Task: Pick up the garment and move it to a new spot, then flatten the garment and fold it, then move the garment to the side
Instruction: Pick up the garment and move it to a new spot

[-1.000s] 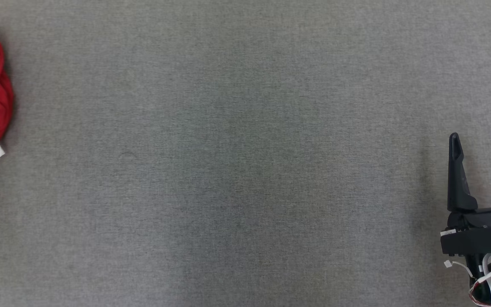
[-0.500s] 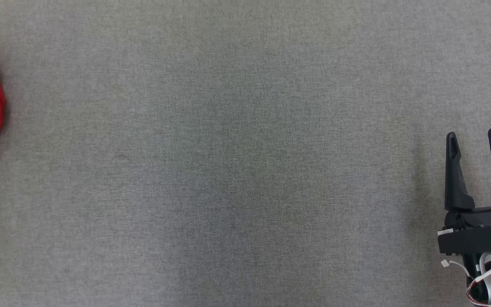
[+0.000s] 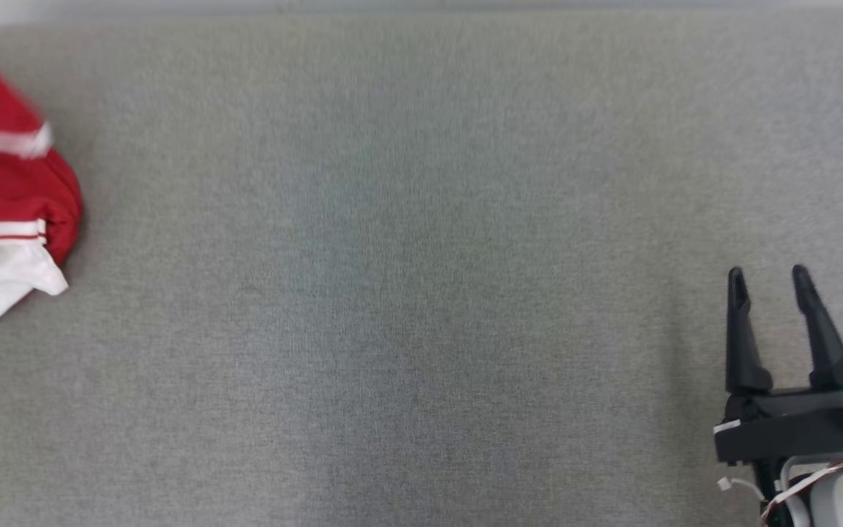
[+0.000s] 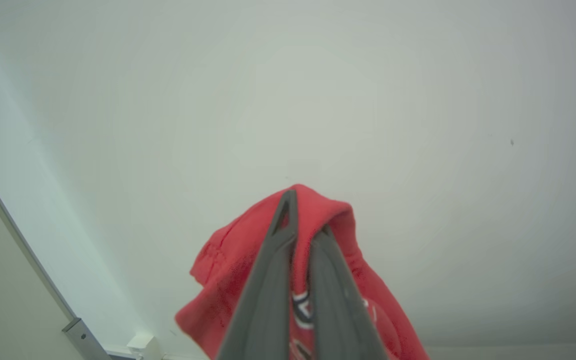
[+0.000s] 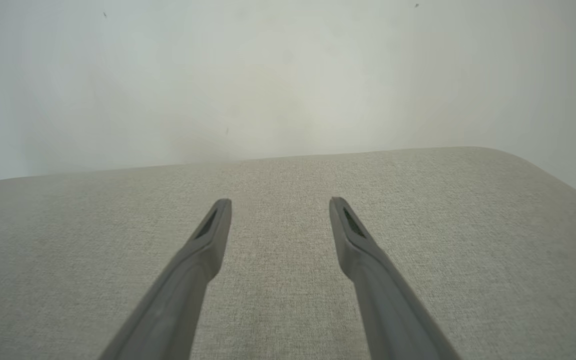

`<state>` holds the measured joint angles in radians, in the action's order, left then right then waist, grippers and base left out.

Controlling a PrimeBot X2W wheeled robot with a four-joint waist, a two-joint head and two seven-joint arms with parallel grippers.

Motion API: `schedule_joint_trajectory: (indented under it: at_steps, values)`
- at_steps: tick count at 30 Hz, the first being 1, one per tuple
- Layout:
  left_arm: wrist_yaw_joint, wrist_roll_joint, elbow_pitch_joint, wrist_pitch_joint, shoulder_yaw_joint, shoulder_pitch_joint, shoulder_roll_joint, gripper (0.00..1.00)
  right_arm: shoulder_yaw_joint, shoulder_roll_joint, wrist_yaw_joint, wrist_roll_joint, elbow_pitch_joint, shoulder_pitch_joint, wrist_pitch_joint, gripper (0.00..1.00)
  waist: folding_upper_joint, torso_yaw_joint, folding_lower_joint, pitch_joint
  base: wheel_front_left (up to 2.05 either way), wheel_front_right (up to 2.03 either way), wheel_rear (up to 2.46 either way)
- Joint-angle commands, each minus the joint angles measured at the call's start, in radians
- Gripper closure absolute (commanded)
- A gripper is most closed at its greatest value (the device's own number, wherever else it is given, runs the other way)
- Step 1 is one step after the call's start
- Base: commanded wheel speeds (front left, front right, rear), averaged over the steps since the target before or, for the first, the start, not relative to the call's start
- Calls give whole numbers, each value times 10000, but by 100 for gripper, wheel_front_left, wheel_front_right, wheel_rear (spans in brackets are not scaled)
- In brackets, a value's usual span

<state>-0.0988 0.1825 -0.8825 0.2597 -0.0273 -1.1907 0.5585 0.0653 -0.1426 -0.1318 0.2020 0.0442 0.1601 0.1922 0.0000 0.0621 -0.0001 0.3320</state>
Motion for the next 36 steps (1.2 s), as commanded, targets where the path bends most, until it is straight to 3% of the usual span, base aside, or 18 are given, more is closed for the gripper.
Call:
schedule_joint_trajectory:
  at_steps: [1, 11, 16, 25, 30, 36]
  values:
    - [-53, -70, 432, 53, -141, -287, -109, 100, -18, 110, 21, 67, 106, -153, 122, 0, 0, -79, 1, -585, 0, 0, 0]
    - [-302, 442, 4190, -1037, -1703, -1112, -1215, 100, -278, 572, 21, 279, 988, -154, 568, 0, 0, -1307, 1, -1237, 0, 0, 0]
    - [-280, 970, 5581, -1758, -2505, -767, -2234, 100, -326, 709, 21, 361, 1264, -101, 665, 0, 0, -2087, 1, -1251, 0, 0, 0]
    - [69, 1577, 5852, -1765, -3649, 349, -4426, 100, -421, 860, 21, 514, 1558, 34, 736, 0, 0, -3050, 1, -1178, 0, 0, 0]
    - [321, 2075, 5613, -1464, -4141, 1644, -4892, 100, -308, 892, 21, 578, 1518, -104, 740, 0, 0, -3242, 1, -1168, 0, 0, 0]
    - [747, 2510, 4637, -979, -4215, 3669, -4915, 100, -163, 910, 21, 515, 1483, -168, 742, 0, 0, -2993, 1, -1105, 0, 0, 0]
